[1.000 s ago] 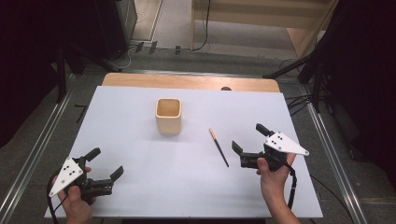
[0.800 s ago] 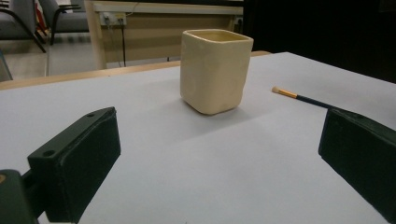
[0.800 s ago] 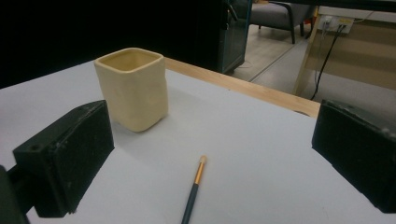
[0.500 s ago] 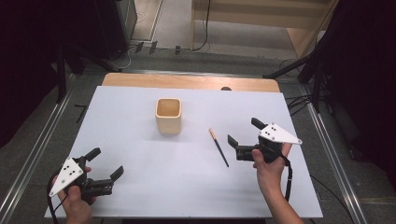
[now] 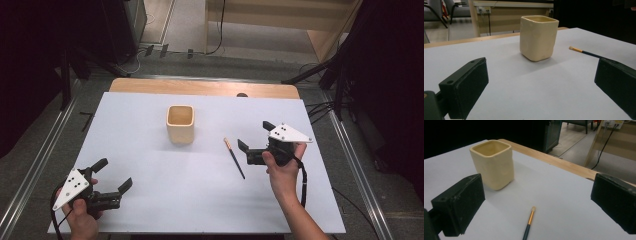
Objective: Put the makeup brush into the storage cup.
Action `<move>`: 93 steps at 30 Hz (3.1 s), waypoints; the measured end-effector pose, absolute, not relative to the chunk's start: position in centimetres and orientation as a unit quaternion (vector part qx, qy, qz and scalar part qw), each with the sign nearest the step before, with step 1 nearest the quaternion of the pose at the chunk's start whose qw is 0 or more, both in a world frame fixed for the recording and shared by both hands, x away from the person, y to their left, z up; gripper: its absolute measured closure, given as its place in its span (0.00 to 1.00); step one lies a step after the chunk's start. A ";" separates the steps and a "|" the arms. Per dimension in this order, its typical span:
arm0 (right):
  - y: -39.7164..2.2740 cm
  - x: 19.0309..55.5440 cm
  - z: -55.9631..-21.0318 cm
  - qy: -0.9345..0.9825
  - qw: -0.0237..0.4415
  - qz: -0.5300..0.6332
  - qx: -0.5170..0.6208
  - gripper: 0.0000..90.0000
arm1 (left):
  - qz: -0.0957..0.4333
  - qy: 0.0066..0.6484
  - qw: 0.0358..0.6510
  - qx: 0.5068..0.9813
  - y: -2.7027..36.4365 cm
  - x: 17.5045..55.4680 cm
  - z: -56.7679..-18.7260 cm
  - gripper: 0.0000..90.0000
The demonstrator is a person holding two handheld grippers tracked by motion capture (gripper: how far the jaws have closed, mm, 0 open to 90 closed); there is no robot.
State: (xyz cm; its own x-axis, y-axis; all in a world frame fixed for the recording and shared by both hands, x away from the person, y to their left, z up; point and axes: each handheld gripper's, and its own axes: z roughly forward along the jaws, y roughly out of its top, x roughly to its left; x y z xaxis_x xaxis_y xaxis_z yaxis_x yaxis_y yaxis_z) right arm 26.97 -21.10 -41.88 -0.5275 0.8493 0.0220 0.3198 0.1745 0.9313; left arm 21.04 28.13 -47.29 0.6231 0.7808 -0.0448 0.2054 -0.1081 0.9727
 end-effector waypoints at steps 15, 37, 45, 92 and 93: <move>-20.1 29.2 -41.9 0.756 0.222 0.456 0.414 0.00 | 0.253 0.350 0.568 0.701 28.1 21.1 -47.3 0.00; -18.6 32.6 -44.0 0.812 0.124 0.322 0.471 0.00 | 0.254 0.351 0.566 0.701 28.1 21.2 -47.3 0.00; -17.7 33.3 -44.5 0.823 0.104 0.286 0.480 0.08 | 0.255 0.351 0.565 0.702 28.2 21.2 -47.4 0.00; -14.5 36.2 -47.6 0.839 0.023 0.104 0.534 0.91 | 0.256 0.356 0.561 0.702 28.2 21.3 -47.4 0.00; -14.4 36.2 -47.6 0.838 0.021 0.104 0.536 0.92 | 0.256 0.355 0.561 0.702 28.3 21.3 -47.4 0.00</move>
